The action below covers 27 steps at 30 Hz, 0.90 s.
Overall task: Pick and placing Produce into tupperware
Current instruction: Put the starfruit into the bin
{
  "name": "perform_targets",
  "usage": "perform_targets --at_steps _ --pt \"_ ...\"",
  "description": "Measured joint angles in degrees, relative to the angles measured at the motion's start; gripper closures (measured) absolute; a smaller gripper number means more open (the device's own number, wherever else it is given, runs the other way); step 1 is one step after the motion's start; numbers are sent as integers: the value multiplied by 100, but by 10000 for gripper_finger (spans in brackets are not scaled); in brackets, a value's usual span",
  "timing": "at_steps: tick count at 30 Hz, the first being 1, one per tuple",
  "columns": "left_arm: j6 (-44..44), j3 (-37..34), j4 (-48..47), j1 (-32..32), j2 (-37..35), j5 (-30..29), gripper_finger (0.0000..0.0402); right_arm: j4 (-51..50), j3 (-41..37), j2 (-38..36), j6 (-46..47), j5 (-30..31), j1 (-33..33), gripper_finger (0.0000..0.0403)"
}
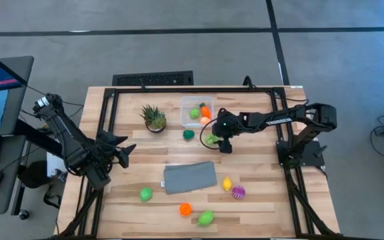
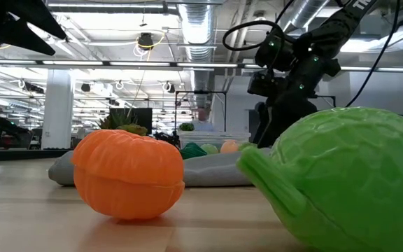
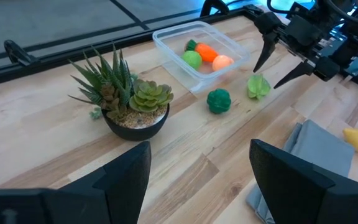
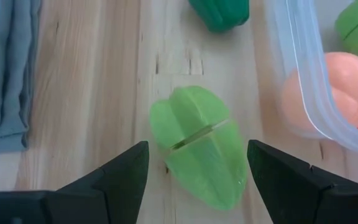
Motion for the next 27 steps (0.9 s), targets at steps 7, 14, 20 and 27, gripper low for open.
perform_targets --at_steps 7,14,20,27 --pt "0 -2 90 2 0 0 138 -1 0 -1 -22 15 -39 106" --pt "39 -2 147 0 0 -2 138 -1 0 -1 -20 4 -37 106" --pt "40 -2 147 1 0 -2 138 1 0 -1 -17 -37 -37 106" --pt "62 -2 144 0 0 -4 138 3 0 -1 -15 -37 -37 106"
